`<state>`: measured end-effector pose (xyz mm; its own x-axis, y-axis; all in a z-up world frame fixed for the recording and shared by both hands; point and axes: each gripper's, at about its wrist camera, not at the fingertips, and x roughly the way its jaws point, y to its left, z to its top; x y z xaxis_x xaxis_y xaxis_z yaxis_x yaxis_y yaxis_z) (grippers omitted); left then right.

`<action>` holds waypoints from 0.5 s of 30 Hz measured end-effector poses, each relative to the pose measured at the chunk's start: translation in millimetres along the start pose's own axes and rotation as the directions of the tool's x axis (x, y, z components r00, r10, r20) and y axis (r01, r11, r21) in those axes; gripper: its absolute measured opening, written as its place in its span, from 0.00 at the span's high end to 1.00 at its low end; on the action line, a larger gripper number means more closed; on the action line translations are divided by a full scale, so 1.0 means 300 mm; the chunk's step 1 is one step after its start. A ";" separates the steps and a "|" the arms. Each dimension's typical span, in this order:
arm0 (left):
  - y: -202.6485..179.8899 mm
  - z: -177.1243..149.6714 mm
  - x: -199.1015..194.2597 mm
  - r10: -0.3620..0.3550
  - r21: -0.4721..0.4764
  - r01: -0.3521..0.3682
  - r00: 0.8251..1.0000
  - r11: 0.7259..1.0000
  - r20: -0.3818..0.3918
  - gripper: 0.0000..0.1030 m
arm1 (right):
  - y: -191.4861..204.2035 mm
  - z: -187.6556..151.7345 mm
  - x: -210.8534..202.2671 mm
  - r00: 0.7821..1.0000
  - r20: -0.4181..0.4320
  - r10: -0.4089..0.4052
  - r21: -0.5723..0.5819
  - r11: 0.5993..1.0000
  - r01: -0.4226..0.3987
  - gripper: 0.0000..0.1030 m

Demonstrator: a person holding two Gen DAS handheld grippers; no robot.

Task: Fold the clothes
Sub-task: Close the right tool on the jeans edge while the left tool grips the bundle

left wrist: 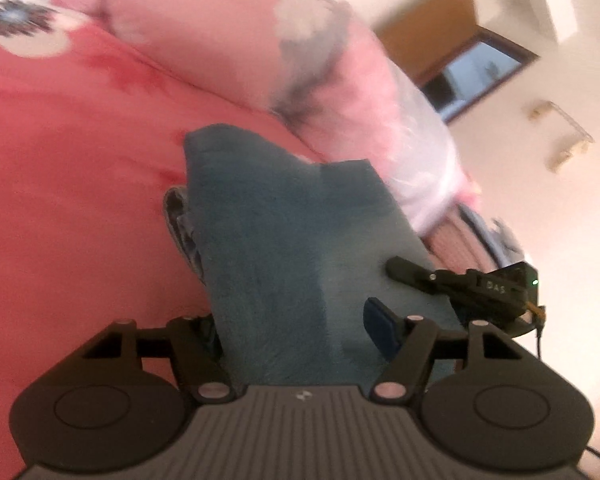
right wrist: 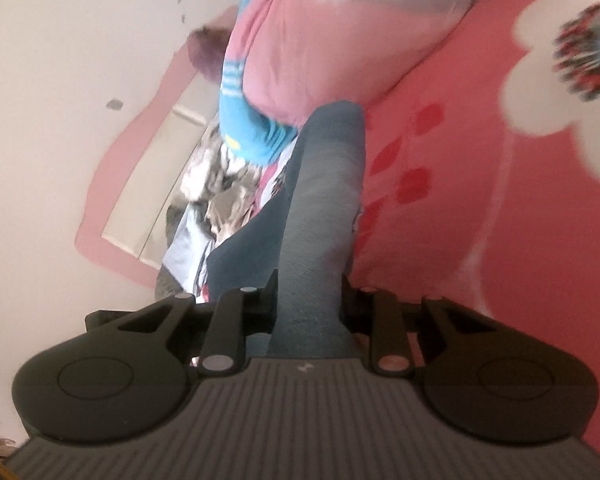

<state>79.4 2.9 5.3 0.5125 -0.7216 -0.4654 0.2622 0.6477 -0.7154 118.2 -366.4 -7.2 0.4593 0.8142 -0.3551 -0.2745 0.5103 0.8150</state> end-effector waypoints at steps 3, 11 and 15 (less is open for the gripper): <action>-0.102 -0.034 0.062 -0.075 0.021 0.076 0.997 0.997 -0.017 0.37 | -0.014 -0.045 -0.125 0.999 0.045 -0.028 0.009 1.000 0.027 0.78; -0.170 -0.115 0.145 -0.009 0.045 0.011 0.999 0.999 -0.033 0.36 | -0.109 -0.146 -0.324 0.992 0.098 -0.081 0.056 0.996 0.076 0.79; -0.084 -0.113 0.098 0.055 0.015 -0.055 0.998 0.998 0.012 0.28 | -0.193 -0.155 -0.316 0.991 0.115 -0.069 0.113 0.992 0.055 0.79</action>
<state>60.2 -42.9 -7.9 0.5363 -0.6816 -0.4978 0.2453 0.6902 -0.6808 51.3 -460.3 -41.9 0.5715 0.7399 -0.3549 -0.1512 0.5200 0.8407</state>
